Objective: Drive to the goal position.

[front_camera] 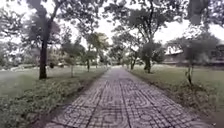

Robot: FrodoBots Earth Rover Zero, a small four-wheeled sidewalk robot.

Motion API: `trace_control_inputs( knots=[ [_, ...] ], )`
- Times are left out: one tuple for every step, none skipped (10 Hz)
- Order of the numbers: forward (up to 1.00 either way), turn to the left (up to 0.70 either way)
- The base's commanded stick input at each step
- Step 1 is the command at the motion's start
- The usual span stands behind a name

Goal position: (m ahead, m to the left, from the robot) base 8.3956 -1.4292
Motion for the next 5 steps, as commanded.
trace_control_inputs(
  knots=[
    [1.00, 0.00],
    [1.00, 0.00],
    [1.00, 0.00],
    [1.00, 0.00],
    [1.00, -0.16]
  ],
)
